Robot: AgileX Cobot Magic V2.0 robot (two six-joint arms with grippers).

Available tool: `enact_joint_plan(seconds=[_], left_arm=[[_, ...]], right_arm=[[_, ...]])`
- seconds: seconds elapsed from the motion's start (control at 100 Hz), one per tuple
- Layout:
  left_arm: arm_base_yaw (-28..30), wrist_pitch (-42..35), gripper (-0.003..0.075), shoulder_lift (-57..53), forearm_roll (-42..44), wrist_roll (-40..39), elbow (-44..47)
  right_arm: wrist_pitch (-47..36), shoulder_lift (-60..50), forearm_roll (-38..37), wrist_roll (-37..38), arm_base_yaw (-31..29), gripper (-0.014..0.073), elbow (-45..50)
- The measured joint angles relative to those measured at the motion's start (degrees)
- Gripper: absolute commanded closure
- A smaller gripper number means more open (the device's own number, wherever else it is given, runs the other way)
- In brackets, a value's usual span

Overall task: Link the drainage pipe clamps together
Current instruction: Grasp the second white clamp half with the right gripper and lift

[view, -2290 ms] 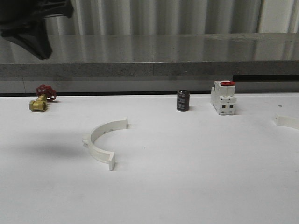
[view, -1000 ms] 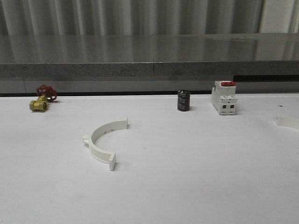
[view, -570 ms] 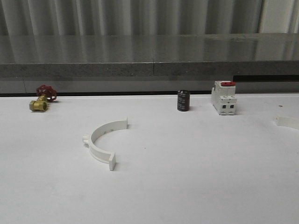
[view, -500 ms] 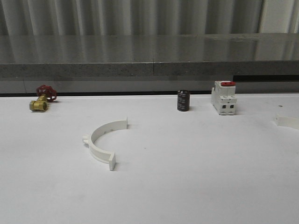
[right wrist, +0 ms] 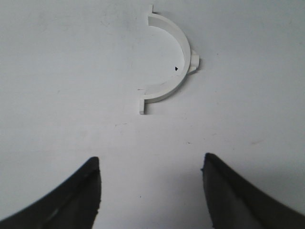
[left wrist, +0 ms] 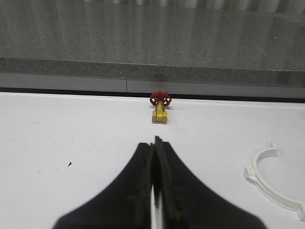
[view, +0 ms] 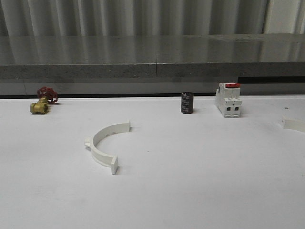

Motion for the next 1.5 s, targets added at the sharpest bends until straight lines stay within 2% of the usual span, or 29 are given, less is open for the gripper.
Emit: enact_joint_plan(seconds=[0.19, 0.44, 0.72, 1.28, 1.39, 1.5], left_arm=[[0.0, 0.0, 0.0741, 0.0, 0.0, 0.0, 0.0], [0.0, 0.0, 0.0741, 0.0, 0.0, 0.0, 0.0], [0.0, 0.0, 0.0741, 0.0, 0.0, 0.0, 0.0], [0.0, 0.0, 0.0741, 0.0, 0.0, 0.0, 0.0], [0.0, 0.0, 0.0741, 0.0, 0.0, 0.0, 0.0], [0.0, 0.0, 0.0741, 0.0, 0.0, 0.0, 0.0]], right_arm=[[2.5, 9.9, 0.0, 1.3, -0.4, 0.0064, -6.0], [6.0, 24.2, 0.3, 3.0, -4.1, 0.0064, -13.6], [5.8, 36.9, 1.8, 3.2, -8.0, 0.0064, -18.5], [1.3, 52.9, 2.2, 3.3, -8.0, 0.0066, -26.4], [0.7, 54.9, 2.2, 3.3, -8.0, 0.0104, -27.5], [0.6, 55.7, 2.2, 3.3, -8.0, 0.0204, -28.4]])
